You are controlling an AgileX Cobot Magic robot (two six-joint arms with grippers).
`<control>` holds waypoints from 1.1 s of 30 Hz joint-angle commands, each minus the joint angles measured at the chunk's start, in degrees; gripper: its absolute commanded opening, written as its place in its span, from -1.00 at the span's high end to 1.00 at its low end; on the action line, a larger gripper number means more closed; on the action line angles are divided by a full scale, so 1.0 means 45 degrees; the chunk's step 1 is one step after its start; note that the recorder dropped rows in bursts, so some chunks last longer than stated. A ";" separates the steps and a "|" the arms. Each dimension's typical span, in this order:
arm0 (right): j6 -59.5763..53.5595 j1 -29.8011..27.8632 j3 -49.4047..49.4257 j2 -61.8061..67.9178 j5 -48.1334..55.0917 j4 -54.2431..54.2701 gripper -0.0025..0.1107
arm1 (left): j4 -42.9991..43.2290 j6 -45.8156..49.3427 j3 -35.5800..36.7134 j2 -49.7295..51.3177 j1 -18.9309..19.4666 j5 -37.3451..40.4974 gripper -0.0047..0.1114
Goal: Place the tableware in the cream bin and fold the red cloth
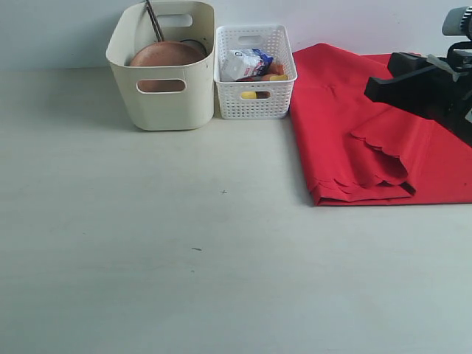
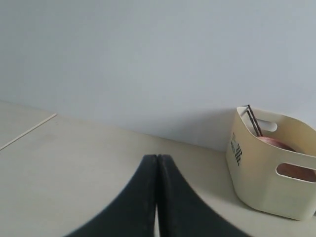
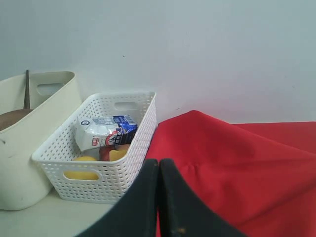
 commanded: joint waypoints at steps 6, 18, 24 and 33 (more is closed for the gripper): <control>-0.0033 -0.0011 0.0072 -0.0083 -0.0031 -0.0085 0.96 | -0.0062 0.0210 0.0037 -0.0083 0.0109 -0.0946 0.89; -0.0033 -0.0011 0.0072 -0.0083 -0.0031 -0.0085 0.96 | -1.3216 1.5010 0.0037 -0.0083 0.0109 -0.0090 0.89; -0.0033 -0.0011 0.0072 -0.0083 -0.0031 -0.0107 0.96 | -1.3348 1.5010 0.0037 -0.0083 0.0109 0.1361 0.89; -0.0033 -0.0011 0.0072 -0.0083 -0.0031 -0.0107 0.96 | -1.3319 1.3903 0.0037 -0.0083 0.0109 0.1202 0.89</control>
